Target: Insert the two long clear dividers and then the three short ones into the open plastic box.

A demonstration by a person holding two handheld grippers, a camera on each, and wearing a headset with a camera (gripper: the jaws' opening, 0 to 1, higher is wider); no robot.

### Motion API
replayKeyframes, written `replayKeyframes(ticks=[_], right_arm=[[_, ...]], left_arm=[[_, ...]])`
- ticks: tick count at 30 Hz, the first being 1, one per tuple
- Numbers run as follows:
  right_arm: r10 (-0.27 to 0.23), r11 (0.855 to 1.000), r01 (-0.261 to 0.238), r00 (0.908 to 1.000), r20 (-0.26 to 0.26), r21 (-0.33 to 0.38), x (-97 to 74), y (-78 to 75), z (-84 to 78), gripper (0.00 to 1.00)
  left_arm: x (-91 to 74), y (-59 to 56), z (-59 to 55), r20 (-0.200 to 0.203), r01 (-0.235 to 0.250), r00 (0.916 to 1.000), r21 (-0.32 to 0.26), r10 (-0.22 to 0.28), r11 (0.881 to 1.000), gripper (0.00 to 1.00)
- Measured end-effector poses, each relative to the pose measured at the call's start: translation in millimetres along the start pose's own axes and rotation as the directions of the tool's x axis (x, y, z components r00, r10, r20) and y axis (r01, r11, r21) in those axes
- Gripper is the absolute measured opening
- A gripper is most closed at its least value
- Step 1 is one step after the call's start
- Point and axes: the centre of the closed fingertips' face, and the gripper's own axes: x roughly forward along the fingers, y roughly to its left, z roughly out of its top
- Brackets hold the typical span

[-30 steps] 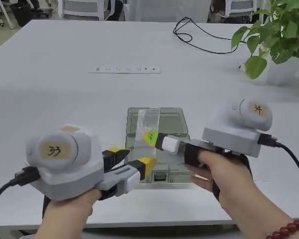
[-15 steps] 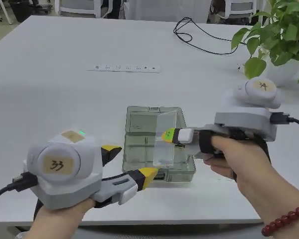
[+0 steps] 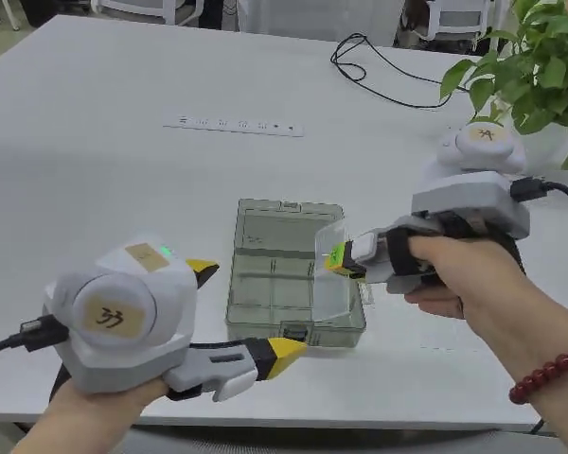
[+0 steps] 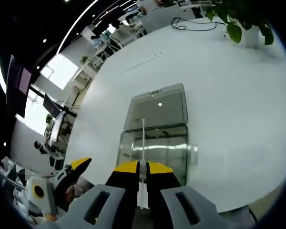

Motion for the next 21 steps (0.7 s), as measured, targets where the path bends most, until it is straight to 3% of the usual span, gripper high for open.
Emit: replayKeyframes(ticks=[3,7,11,16,21], right_arm=[[-0.016,1.0,0.016,0.9996,-0.024,0.005,5.0,-8.6,11.5,0.06],[-0.04,0.999,0.041,0.9971,-0.065,0.005,8.7,-10.7,8.7,0.06],[-0.069,0.998,0.069,0.9923,-0.103,-0.007,16.2,-15.5,10.0,0.06],[-0.093,0.995,0.096,0.9865,-0.134,0.011,22.6,-21.4,7.7,0.06],[-0.104,0.993,0.111,0.9807,-0.166,0.032,27.0,-26.9,6.5,0.06]], left_arm=[[0.9,-0.9,1.0,0.003,0.013,0.9999,-0.004,-0.013,1.0,0.83],[1.4,0.4,1.8,0.007,0.019,0.9998,0.002,-0.019,1.0,0.88],[2.0,4.4,2.0,0.014,0.031,0.9994,-0.034,-0.03,0.999,0.91],[2.4,6.1,0.5,0.002,0.033,0.9995,-0.027,-0.032,0.999,0.97],[2.4,5.0,4.9,0.023,0.039,0.999,-0.01,-0.039,0.999,0.99]])
